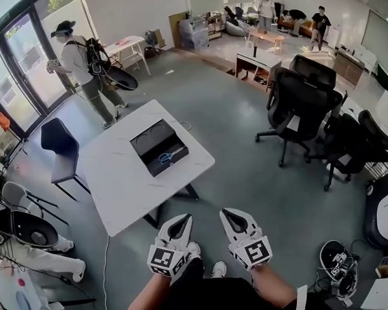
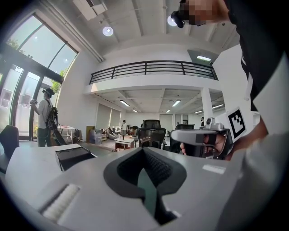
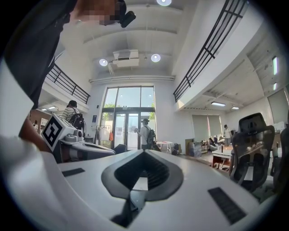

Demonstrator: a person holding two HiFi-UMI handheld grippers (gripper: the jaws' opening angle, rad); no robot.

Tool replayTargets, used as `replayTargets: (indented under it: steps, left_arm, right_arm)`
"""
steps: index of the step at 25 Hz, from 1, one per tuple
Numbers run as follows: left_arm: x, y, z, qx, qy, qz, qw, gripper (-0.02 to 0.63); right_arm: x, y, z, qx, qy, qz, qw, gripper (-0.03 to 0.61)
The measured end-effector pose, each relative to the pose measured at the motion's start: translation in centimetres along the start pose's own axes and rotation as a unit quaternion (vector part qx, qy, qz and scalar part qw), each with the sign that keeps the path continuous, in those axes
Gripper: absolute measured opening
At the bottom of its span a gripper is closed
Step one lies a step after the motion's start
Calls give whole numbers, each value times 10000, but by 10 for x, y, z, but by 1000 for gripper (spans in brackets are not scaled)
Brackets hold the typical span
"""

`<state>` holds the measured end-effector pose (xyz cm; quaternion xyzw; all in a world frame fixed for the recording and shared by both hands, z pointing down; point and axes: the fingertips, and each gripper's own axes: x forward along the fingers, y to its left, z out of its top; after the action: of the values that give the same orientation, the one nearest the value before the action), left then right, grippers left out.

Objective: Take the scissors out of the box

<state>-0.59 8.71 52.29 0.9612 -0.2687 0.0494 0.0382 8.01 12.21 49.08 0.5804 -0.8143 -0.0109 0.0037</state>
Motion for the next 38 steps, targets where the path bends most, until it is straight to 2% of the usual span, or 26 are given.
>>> replayTargets:
  steps: [10, 16, 24, 33, 38]
  left_arm:
    - [43, 43, 20, 20, -179, -331, 9993, 9]
    - [54, 84, 33, 64, -396, -412, 9983, 9]
    - [67, 128, 30, 36, -422, -576, 9974, 9]
    - [68, 146, 26, -15, -383, -806, 9960, 9]
    - [76, 158, 22, -64, -418, -646, 9970, 9]
  right_arm:
    - [55, -25, 17, -224, -26, -175, 9996, 6]
    - [99, -22, 15, -282, 18, -210, 9994, 6]
    - [145, -13, 11, -449, 118, -246, 9986, 6]
    - [167, -7, 3, -360, 219, -324, 9986, 6]
    - [180, -21, 2, -354, 207, -393, 9984, 6]
